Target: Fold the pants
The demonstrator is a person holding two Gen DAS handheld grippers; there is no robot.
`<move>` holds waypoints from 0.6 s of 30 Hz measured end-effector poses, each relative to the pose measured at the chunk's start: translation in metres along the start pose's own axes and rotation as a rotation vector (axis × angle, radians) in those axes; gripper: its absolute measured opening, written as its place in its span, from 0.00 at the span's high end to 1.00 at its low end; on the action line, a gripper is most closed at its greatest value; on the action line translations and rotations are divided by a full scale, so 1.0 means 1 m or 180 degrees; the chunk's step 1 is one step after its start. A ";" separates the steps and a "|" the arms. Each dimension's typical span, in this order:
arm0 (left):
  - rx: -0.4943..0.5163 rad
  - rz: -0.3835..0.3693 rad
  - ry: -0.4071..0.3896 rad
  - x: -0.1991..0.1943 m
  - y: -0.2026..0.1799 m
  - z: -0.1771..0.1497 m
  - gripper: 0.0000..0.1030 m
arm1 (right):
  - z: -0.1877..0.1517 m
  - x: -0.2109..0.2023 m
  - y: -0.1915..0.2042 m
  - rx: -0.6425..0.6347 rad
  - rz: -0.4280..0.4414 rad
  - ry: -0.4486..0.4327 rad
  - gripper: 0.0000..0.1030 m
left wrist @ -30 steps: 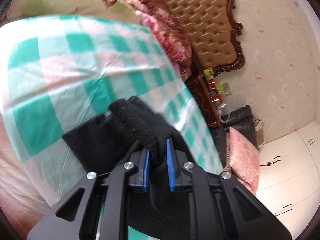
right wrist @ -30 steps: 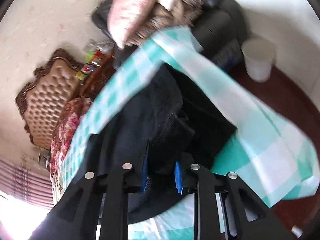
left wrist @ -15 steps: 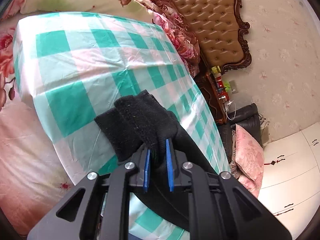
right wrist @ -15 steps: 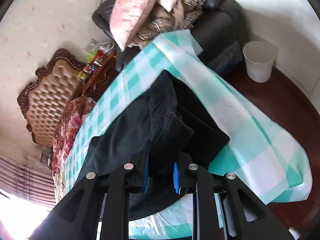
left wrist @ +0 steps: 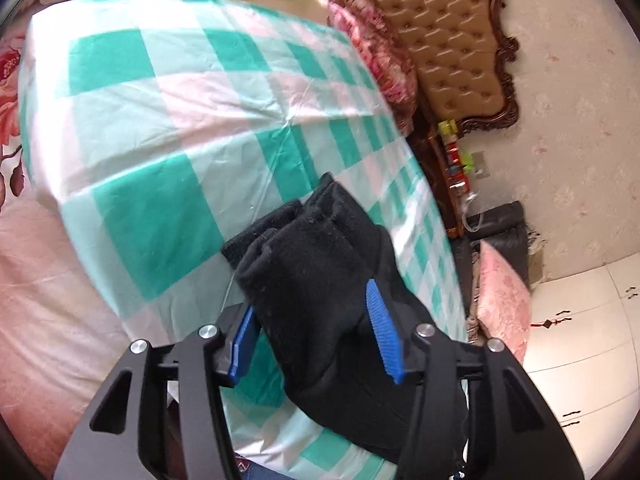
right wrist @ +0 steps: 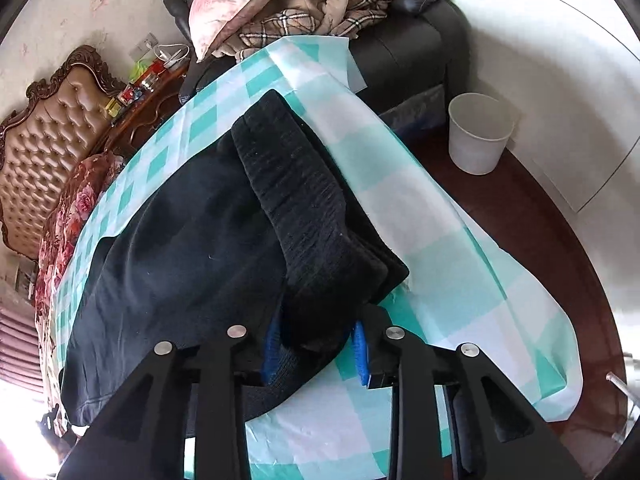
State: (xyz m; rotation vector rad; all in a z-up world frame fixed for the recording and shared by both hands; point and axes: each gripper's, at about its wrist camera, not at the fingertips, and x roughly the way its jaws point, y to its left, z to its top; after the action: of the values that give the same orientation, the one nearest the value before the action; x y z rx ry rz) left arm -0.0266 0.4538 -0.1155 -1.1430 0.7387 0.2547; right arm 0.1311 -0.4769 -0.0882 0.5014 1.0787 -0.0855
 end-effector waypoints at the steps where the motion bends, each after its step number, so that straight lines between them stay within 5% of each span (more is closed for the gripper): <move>1: 0.0132 0.0304 -0.0078 -0.002 -0.006 0.002 0.51 | -0.001 0.000 0.002 -0.0018 -0.0014 -0.0011 0.74; 3: 0.0593 0.0890 -0.0508 -0.015 -0.027 0.004 0.51 | -0.006 0.000 0.000 -0.0044 -0.0030 -0.0024 0.73; 5: 0.1097 0.1015 -0.0716 -0.022 -0.052 0.007 0.47 | -0.007 0.000 0.000 -0.0058 -0.0039 -0.0026 0.72; 8: 0.1591 0.0794 -0.0322 0.002 -0.086 0.014 0.47 | -0.004 0.001 0.003 -0.0061 -0.0062 -0.0005 0.69; 10: 0.1927 0.0969 -0.0205 0.027 -0.105 0.019 0.47 | -0.005 0.002 0.004 -0.0076 -0.0078 -0.0005 0.68; 15: 0.2016 0.1176 0.0462 0.084 -0.098 0.051 0.47 | -0.008 0.002 0.003 -0.0069 -0.0041 -0.0032 0.68; 16: 0.1994 0.1186 0.0544 0.090 -0.094 0.049 0.49 | -0.008 0.001 0.001 -0.0072 -0.0031 -0.0037 0.67; 18: 0.2021 0.1141 0.0682 0.092 -0.093 0.046 0.71 | -0.009 0.002 0.000 -0.0081 -0.0014 -0.0049 0.67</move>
State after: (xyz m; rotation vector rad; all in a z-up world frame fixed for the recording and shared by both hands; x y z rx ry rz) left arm 0.1105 0.4392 -0.0974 -0.4330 1.1179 0.1768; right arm 0.1244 -0.4721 -0.0932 0.4748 1.0646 -0.0793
